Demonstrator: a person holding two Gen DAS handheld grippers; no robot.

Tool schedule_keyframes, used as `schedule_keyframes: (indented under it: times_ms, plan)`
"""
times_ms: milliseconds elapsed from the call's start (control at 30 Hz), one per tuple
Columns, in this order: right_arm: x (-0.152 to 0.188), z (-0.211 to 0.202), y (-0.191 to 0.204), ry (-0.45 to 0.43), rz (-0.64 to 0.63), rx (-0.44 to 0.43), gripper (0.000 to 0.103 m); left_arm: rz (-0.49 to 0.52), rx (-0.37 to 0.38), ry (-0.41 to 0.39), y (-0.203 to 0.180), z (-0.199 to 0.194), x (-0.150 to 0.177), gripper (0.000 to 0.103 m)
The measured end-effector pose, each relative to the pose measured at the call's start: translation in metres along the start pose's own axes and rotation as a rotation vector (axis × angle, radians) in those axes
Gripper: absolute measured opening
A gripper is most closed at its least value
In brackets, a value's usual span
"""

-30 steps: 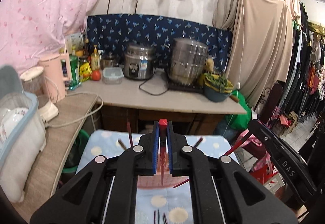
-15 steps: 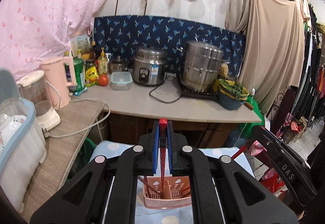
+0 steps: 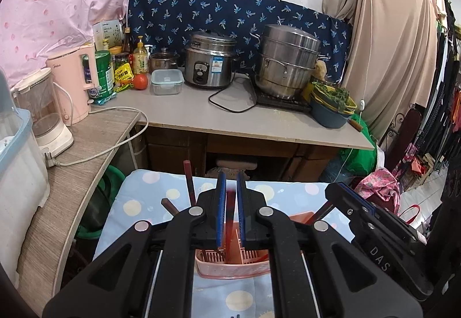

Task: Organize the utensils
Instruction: 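Open both tools to release the chopsticks into the holder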

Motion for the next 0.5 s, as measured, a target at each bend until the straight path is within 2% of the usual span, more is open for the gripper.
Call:
schedule_keyframes:
  times_ms: [67,333,500]
  plan:
    - [0.001,-0.005,0.001,-0.01,-0.003,0.006,0.013,0.003,0.002,-0.003,0.0,-0.002,0.003,0.008]
    - [-0.001,-0.029,0.005,-0.044,-0.009,0.008,0.013,0.006,-0.006,-0.017,0.002,-0.015,0.005,0.026]
    - [0.007,-0.052,0.012,-0.05,-0.04,0.009,0.013,0.024,-0.008,-0.025,0.001,-0.031,0.01,0.028]
Point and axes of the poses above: each gripper's, at about its wrist camera, not at the fingertips, and z roughly the way its jaws point, y to its left, x to its underside, the point moved 6 cm from there along z, roughly the way its jaws point, and after that the axes turned 6 degrees about -z, right-handed, at the moved point
